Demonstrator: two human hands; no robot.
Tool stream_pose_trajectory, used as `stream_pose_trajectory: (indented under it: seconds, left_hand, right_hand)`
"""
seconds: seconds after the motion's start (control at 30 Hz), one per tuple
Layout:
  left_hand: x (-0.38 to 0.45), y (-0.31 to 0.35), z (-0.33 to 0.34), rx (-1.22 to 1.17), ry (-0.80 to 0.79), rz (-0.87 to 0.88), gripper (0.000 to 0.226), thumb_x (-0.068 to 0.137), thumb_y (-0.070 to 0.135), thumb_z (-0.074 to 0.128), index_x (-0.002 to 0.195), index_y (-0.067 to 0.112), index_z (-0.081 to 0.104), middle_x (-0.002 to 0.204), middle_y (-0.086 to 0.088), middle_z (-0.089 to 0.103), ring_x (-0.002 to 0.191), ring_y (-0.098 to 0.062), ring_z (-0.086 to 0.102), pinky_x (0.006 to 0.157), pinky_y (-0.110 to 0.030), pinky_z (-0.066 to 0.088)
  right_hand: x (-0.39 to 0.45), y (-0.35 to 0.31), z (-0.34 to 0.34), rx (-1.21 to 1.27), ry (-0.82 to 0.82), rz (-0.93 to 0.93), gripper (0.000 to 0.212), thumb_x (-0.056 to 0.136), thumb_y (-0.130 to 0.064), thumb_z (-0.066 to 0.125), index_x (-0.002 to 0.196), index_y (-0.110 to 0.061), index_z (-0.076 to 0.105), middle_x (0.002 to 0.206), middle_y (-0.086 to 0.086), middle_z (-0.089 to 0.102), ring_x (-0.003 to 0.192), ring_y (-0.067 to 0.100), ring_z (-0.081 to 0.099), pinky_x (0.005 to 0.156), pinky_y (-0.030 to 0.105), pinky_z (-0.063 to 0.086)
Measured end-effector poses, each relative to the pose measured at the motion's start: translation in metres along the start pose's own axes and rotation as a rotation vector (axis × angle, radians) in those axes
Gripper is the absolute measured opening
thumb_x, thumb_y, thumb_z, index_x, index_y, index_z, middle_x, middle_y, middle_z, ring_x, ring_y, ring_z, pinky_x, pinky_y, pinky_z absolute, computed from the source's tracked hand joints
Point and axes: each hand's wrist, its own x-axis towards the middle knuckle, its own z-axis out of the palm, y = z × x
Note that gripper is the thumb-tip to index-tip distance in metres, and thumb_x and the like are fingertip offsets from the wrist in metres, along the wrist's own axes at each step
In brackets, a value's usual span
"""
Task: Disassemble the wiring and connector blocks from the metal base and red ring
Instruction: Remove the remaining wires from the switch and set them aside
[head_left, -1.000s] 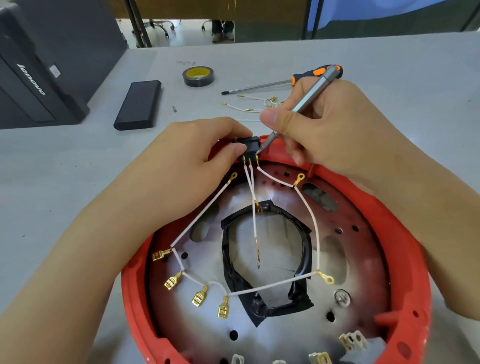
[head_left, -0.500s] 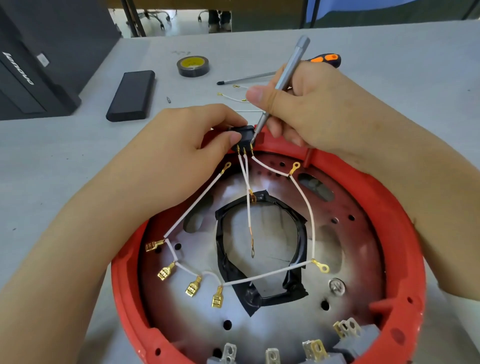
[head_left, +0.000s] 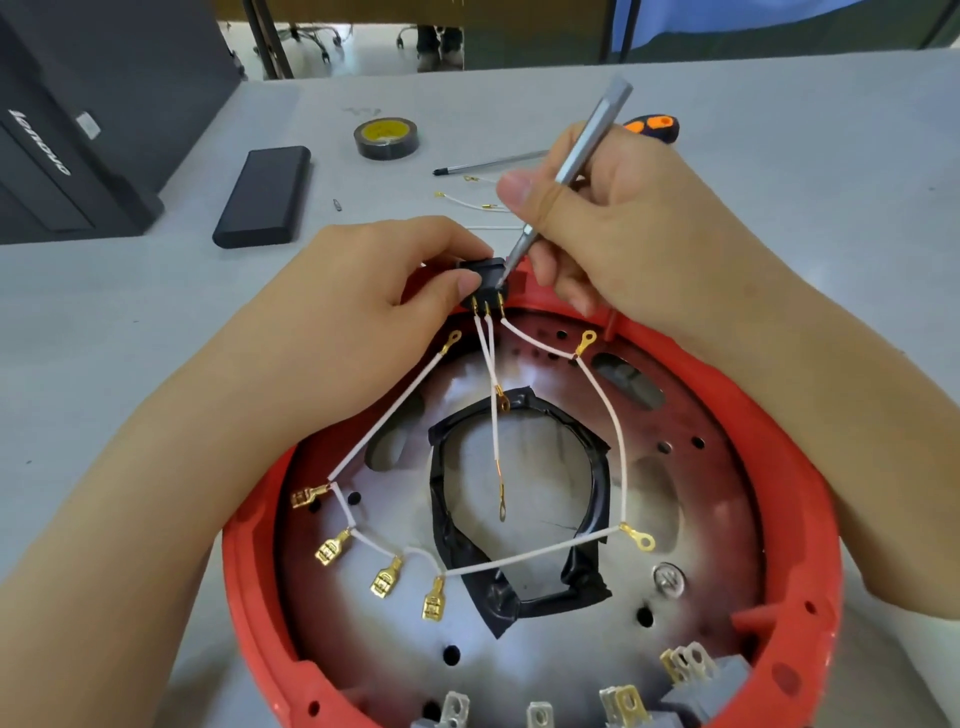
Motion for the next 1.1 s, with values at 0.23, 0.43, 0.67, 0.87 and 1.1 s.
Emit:
stream_pose_trajectory:
  seconds: [0.23,0.43,0.67,0.87,1.1]
  left_hand:
    - [-0.0001,-0.0001,0.001,-0.01,0.006,0.006,0.024,0.094,0.029,0.05,0.114,0.033,0.062,0.095,0.022,0.06,0.093,0.006,0.048,0.077,0.002,0.03]
    - [0.0,0.0007,0.0004,0.005,0.003,0.016,0.023,0.094,0.028,0.05,0.113,0.033,0.062,0.081,0.033,0.051,0.08,0.006,0.048,0.074,0.002,0.03]
    - [0.0011,0.0019,-0.0002,-0.006,-0.006,0.014,0.025,0.094,0.028,0.049,0.115,0.031,0.061,0.083,0.029,0.052,0.088,0.008,0.044,0.074,0.003,0.029]
    - [0.0012,0.0013,-0.0001,0.01,-0.002,0.026,0.025,0.094,0.029,0.048,0.115,0.033,0.061,0.081,0.033,0.05,0.086,0.01,0.043,0.074,0.003,0.029]
    - [0.0004,0.0003,0.0005,0.009,-0.004,0.026,0.025,0.094,0.031,0.047,0.115,0.035,0.06,0.083,0.032,0.052,0.09,0.007,0.046,0.077,0.0,0.031]
  right_hand:
    - [-0.0014,-0.0023,0.0009,-0.002,-0.003,0.009,0.024,0.097,-0.031,0.054,0.077,-0.022,0.046,0.051,-0.002,0.056,0.036,0.01,0.045,0.041,0.02,0.037]
    - [-0.0033,-0.0048,0.0023,0.022,0.047,-0.054,0.024,0.096,-0.028,0.055,0.075,-0.021,0.045,0.051,-0.001,0.055,0.033,0.006,0.045,0.04,0.013,0.034]
    - [-0.0008,-0.002,0.004,-0.049,-0.011,-0.012,0.025,0.096,-0.03,0.055,0.076,-0.02,0.045,0.051,-0.002,0.058,0.033,0.005,0.047,0.039,0.012,0.033]
    - [-0.0004,-0.0019,0.0024,-0.048,0.011,-0.021,0.024,0.097,-0.029,0.053,0.078,-0.019,0.043,0.052,0.002,0.055,0.033,0.007,0.045,0.04,0.014,0.034]
    - [0.0042,-0.0028,-0.0012,-0.029,-0.046,0.039,0.022,0.097,-0.03,0.053,0.081,-0.018,0.045,0.05,-0.002,0.055,0.033,0.011,0.043,0.037,0.02,0.036]
